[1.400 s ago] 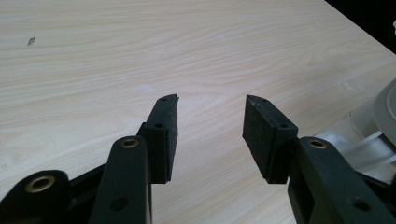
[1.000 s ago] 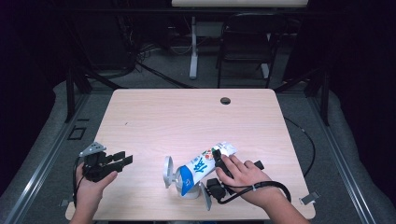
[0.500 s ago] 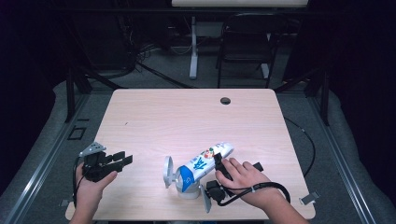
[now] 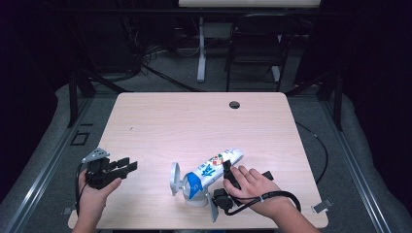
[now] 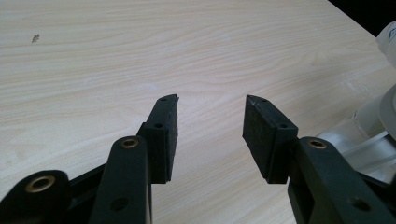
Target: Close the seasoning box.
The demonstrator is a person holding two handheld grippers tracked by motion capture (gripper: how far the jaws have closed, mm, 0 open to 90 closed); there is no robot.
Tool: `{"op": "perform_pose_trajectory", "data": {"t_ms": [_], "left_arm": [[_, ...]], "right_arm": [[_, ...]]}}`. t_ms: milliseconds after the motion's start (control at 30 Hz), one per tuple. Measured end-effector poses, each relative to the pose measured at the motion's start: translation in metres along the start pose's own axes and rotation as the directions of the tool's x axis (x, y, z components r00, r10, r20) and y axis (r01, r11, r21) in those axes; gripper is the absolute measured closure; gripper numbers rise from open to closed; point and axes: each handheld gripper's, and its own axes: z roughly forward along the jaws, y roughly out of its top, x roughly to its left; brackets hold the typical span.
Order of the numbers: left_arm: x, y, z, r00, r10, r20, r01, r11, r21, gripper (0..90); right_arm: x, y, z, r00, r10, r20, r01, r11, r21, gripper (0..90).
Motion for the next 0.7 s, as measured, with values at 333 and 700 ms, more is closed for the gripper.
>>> {"op": "perform_pose_trajectory", "data": {"t_ms": [333, 700], "left_arm": [[0.0001, -0.0002, 0.0000, 1.0000, -0.002, -0.001, 0.002, 1.0000, 0.001, 55.4], [0.0000, -0.0002, 0.0001, 1.0000, -0.002, 0.000, 0.002, 1.0000, 0.001, 55.4]], "right_arm": [[-0.0002, 0.0009, -0.0022, 0.9999, 0.013, 0.003, -0.013, 1.000, 0.005, 74.0], [-0.0030, 0.0017, -0.0058, 0.9995, -0.008, 0.029, 0.008, 1.000, 0.018, 75.2]]}}
